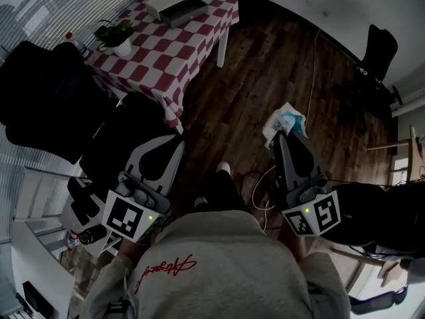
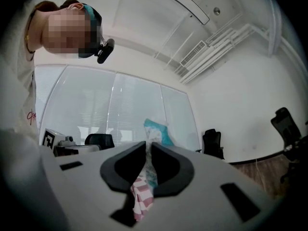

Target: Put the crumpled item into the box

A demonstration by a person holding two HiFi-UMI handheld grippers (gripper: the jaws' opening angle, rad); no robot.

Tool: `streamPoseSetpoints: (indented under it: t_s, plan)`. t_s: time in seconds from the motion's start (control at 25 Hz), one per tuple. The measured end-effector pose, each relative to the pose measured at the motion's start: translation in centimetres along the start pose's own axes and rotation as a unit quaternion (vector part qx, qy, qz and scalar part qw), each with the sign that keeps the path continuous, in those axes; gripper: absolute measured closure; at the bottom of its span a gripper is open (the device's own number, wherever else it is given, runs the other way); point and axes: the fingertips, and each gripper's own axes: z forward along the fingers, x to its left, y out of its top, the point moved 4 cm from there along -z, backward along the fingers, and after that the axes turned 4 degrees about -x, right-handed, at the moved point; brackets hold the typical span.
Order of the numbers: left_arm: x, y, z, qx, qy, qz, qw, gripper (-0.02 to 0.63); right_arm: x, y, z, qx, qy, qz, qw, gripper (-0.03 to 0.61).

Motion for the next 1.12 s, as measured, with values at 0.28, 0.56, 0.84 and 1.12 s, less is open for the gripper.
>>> streamPoseSetpoints:
  t_s: [0.28, 0.56, 0.84, 1.12]
  plan:
    - [2.7, 0.4, 3.7, -0.006, 0.010, 0.017, 0.9998, 0.595, -3.1, 0.2, 4.4, -0.005, 0.020, -0.007, 1.000, 0.532]
    - [5.7, 0.4, 8.1, -0.013, 0.019, 0.026, 0.9994, 0.595, -6.6, 0.6, 9.6, -0.018, 0.036, -0.010, 0.999, 0.532]
    - [8.6, 0.6, 12.4, -0.021, 0.031, 0.035, 0.9987, 0.595, -10.2, 0.4, 14.2, -0.015, 0.052, -0.010, 0.998, 0.532]
    - [9.9, 0.1, 15.9, -0.012, 0.043, 0.031, 0.9985, 0.595, -13.0, 1.5, 17.4, -0.020, 0.071, -0.015, 0.997, 0.532]
